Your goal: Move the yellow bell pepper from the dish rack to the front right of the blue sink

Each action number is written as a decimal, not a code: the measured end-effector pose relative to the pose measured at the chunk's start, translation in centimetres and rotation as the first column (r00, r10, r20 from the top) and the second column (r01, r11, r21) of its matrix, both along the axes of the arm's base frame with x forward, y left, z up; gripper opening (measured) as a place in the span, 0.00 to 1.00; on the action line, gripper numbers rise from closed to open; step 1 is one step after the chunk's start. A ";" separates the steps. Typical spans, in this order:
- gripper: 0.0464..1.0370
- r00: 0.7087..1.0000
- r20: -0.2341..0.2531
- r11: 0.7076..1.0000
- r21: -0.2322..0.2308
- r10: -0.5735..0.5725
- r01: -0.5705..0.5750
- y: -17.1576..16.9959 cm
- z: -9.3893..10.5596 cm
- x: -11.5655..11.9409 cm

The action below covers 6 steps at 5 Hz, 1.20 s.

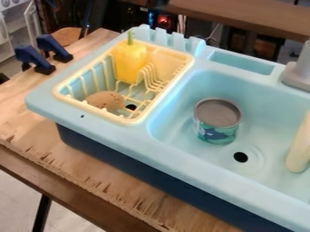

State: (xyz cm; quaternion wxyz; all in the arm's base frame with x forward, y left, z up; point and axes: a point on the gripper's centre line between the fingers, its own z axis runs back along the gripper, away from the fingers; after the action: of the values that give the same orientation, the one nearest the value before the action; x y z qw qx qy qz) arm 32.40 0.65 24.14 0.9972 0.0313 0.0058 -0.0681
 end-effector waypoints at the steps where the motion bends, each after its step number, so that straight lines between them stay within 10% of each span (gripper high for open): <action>1: 0.97 0.999 0.030 1.000 0.004 -0.020 0.020 1.1 0.0 0.5; 6: 0.97 0.983 0.102 0.987 -0.047 0.155 -0.151 4.6 -4.5 1.7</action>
State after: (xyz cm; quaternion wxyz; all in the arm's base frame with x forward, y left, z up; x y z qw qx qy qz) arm 34.06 5.27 19.69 0.9988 0.0148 -0.0460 0.0104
